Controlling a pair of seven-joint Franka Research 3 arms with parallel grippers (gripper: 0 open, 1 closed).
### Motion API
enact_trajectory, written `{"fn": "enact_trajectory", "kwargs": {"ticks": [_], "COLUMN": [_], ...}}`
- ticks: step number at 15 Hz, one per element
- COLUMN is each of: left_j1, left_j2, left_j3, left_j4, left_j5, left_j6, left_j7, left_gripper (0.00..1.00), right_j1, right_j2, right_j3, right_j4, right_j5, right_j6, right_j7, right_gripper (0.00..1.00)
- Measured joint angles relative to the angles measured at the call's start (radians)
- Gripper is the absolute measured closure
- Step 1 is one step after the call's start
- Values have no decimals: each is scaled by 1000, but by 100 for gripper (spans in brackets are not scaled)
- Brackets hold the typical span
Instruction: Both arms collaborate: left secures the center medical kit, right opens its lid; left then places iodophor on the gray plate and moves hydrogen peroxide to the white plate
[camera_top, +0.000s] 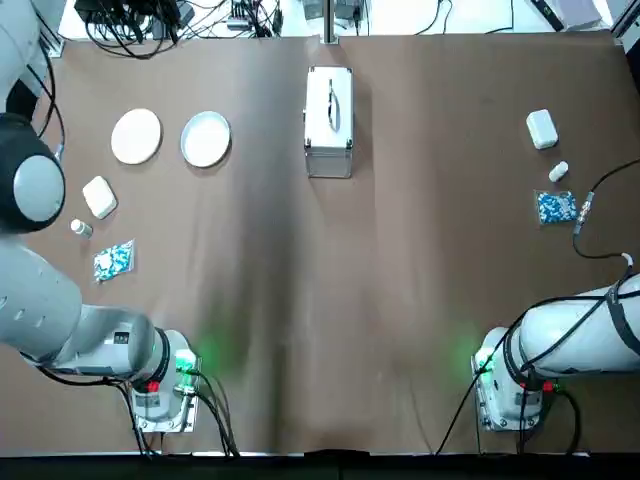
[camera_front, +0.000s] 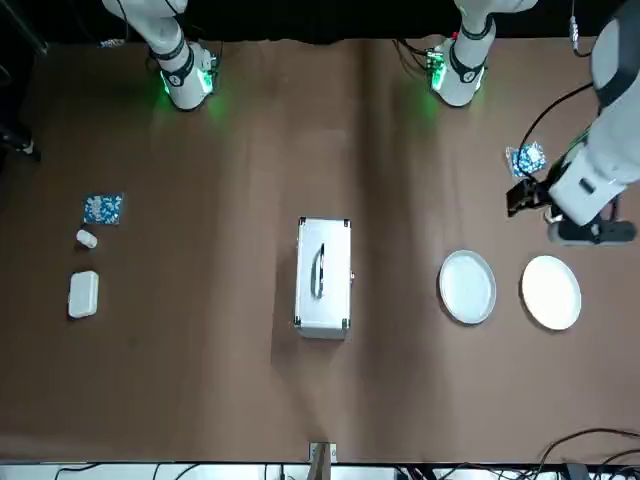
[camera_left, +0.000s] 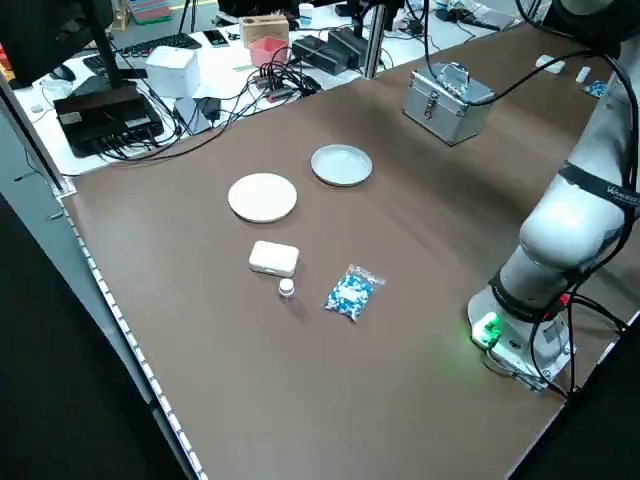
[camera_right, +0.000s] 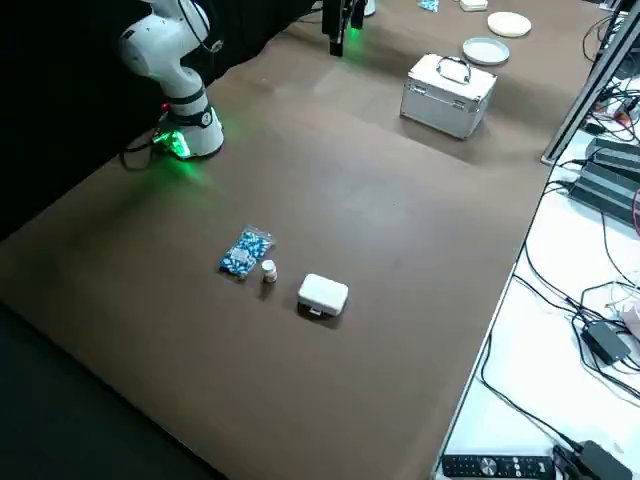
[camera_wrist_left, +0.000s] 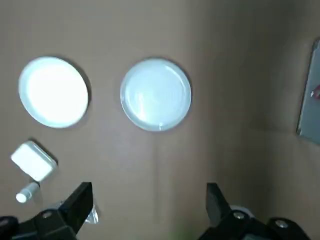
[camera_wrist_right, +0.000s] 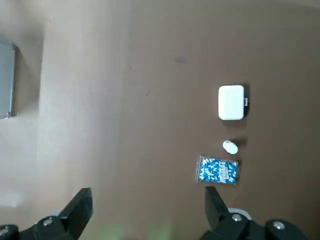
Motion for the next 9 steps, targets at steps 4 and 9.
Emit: {"fn": "enact_trajectory", "kwargs": {"ticks": [4, 9], "left_j1": [-4, -3], "left_j2": [61, 126], "left_j3": [-3, -2], "left_j4": [-21, -57], "left_j5": [-62, -113], "left_j6": [-55, -72], "left_j7": [-18, -109], "left_gripper": [0, 0], "right_j1": [21, 33], "right_j2": [0, 0], "right_j3": [2, 2], "right_j4": [-1, -1], "right_j5": [0, 0], "right_j6": [4, 13], "right_j7": [17, 22], "right_gripper": [1, 1]}}
